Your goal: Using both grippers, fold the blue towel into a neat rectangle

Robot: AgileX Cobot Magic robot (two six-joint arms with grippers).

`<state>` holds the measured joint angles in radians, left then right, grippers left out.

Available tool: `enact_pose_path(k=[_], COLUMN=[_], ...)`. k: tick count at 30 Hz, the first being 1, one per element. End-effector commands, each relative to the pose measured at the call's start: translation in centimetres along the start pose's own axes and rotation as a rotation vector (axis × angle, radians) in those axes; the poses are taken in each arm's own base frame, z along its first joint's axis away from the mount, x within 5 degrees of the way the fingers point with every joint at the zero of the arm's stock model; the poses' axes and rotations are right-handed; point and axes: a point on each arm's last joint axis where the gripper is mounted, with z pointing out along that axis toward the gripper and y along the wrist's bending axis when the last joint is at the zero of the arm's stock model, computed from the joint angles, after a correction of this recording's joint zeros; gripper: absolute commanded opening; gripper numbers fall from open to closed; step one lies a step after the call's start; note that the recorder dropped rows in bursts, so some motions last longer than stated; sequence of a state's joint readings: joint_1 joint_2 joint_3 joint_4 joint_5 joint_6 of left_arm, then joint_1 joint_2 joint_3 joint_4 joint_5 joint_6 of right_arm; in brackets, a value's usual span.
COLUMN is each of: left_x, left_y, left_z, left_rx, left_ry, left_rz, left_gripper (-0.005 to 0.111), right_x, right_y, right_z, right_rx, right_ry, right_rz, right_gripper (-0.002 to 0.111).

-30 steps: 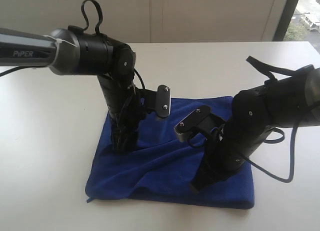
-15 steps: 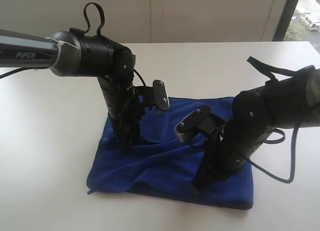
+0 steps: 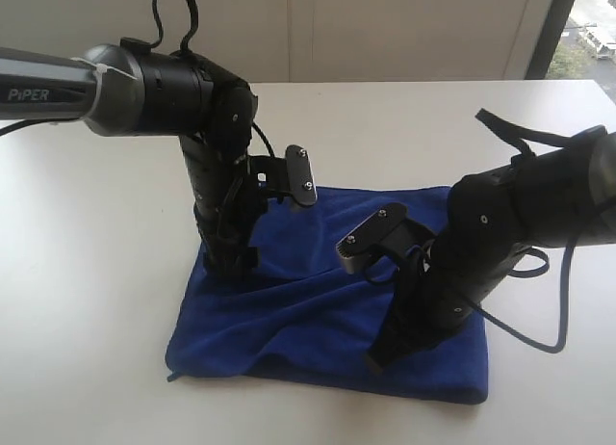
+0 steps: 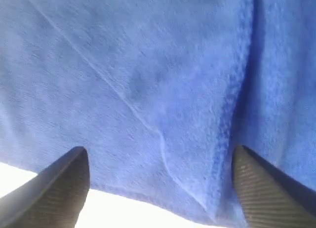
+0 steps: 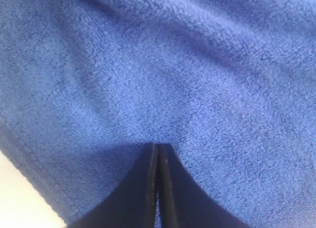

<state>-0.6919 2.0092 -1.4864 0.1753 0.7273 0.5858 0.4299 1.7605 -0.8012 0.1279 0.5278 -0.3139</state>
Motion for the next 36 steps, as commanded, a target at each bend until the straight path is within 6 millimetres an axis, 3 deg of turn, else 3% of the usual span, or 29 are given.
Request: enact_pose_path(k=[1,10,17,24,31,36], left_x=[-1.2,-1.4,-1.6,-1.3,0.3,0.7], left_y=[-0.1,-0.2,-0.1,0.0,1.0,1.3], left_z=[-0.6,0.5,0.4,0.4,0.3,0.2], left_rx=[-0.031,-0.019,-0.034,-0.044,-0.173,-0.216], left_ry=[-0.088,-0.079,-0.103,-0.081,0.071,0.118], left_rz=[-0.030,-0.042,-0.103,-0.164,-0.339,-0.352], left_gripper=[0.081,0.077,0.046,0.000,0.000,0.000], right_x=[2.2,2.2,2.2,2.2,2.2,2.2], right_y=[0.4,0.4,0.4,0.4,0.4,0.4], right_z=[1.6,1.6,1.6,1.6,1.6,1.6], right_rx=[-0.047,-0.047,-0.049,-0.049,-0.050,-0.052], right_ry=[0.173,0.173,0.174,0.173,0.173,0.173], right_rz=[0.015,0.015,0.017,0.019,0.020,0.022], right_gripper=[0.000,0.000,0.000,0.000,0.000,0.000])
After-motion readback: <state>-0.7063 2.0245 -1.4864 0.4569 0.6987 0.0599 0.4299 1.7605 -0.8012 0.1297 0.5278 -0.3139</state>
